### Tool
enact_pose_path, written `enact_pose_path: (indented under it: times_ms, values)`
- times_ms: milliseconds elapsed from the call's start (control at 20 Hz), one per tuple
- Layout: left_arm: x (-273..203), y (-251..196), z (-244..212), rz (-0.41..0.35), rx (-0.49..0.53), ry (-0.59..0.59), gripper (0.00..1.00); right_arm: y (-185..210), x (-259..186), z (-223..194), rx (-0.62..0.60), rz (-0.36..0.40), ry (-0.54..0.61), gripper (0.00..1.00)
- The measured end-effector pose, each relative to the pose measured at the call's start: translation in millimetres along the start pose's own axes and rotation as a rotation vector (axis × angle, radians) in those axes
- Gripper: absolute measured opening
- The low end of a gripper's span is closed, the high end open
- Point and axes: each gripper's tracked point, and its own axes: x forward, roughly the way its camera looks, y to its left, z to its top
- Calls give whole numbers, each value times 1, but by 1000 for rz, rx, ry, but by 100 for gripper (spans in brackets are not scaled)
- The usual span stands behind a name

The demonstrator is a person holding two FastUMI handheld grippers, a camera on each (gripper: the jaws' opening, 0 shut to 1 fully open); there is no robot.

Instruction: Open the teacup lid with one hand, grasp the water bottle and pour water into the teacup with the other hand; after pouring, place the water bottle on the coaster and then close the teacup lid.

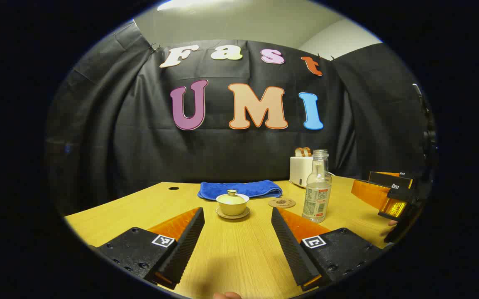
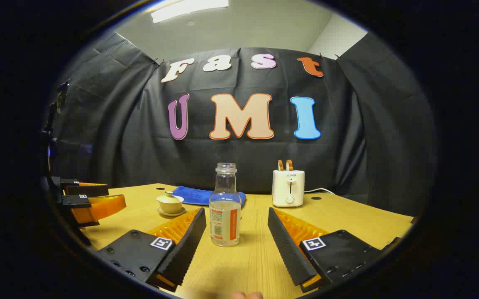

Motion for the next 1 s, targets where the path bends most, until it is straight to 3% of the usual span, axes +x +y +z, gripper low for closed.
enact_pose_path:
  times_ms: [450,650,900,1000]
  values:
    - [2,0,-2,3,0,12,95,5,4,-17,48,38,84,96]
    - [2,1,-2,4,1,14,95,5,2,-17,48,52,86,94]
    - [3,2,-4,9,2,25,95,6,3,-15,49,58,82,99]
    - [2,3,-4,11,1,26,95,7,3,-16,48,60,83,96]
